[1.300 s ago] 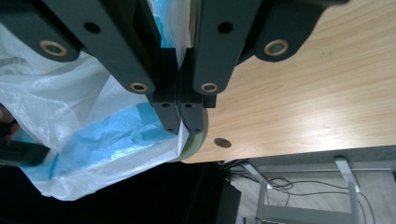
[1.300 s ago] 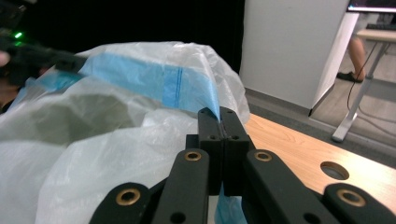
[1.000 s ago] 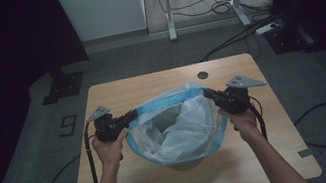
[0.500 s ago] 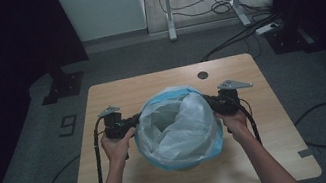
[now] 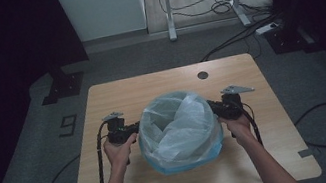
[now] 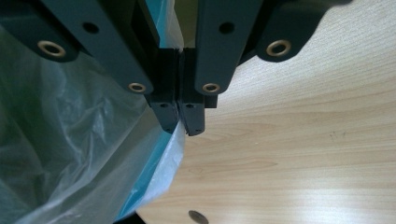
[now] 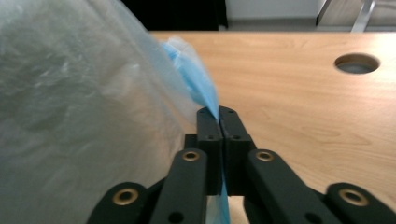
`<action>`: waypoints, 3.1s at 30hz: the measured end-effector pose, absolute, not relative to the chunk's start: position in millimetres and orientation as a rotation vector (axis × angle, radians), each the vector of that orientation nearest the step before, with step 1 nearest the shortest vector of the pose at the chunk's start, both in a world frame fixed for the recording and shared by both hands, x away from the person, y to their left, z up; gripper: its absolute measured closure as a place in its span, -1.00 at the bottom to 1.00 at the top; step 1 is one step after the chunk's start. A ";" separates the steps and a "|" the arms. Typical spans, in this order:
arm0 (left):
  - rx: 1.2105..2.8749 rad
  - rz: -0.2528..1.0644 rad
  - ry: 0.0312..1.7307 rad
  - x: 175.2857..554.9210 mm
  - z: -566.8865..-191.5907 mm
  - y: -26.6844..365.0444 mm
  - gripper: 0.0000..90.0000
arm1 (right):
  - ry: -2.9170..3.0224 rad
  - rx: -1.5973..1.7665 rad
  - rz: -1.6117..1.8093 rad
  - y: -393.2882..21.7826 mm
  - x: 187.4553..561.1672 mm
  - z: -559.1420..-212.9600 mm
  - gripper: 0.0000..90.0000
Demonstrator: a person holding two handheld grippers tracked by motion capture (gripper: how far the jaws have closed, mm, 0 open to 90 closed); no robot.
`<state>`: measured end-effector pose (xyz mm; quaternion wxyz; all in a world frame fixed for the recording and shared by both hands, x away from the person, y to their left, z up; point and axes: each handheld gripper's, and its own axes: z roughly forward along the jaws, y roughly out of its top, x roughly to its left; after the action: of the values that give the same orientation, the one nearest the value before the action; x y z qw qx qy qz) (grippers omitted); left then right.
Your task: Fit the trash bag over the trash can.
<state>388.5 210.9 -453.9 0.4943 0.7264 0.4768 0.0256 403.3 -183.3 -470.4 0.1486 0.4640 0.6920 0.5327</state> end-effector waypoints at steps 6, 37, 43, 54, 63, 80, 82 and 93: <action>1.737 0.100 1.132 381.8 -445.0 215.7 0.89 | 1.874 1.256 1.649 -202.4 383.7 -453.6 0.45; 1.694 0.120 1.118 373.7 -442.9 221.2 0.89 | 2.176 0.674 1.905 -212.7 318.5 -460.3 0.20; 1.691 0.112 1.114 374.5 -443.7 219.7 0.89 | 2.171 0.656 1.909 -213.0 317.7 -461.4 0.54; 1.691 0.108 1.107 374.0 -445.9 217.4 0.90 | 2.175 0.630 1.935 -212.6 319.8 -463.0 0.98; 1.707 0.128 1.111 371.0 -445.2 219.1 0.91 | 2.188 0.706 1.892 -212.2 319.3 -487.0 0.99; 1.726 0.116 1.153 362.6 -456.6 226.2 0.94 | 2.211 0.769 1.784 -206.2 313.8 -502.9 0.55; 1.720 0.114 1.148 361.8 -455.4 227.2 0.91 | 2.189 0.754 1.814 -207.7 308.6 -498.0 0.32; 1.716 0.092 1.111 357.5 -454.5 226.5 0.85 | 2.102 0.721 1.816 -195.7 283.6 -469.1 -0.20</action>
<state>357.5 226.5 -454.5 0.5207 0.7159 0.4637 0.0382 283.6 -195.7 -469.1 0.1354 0.2490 0.7257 0.6270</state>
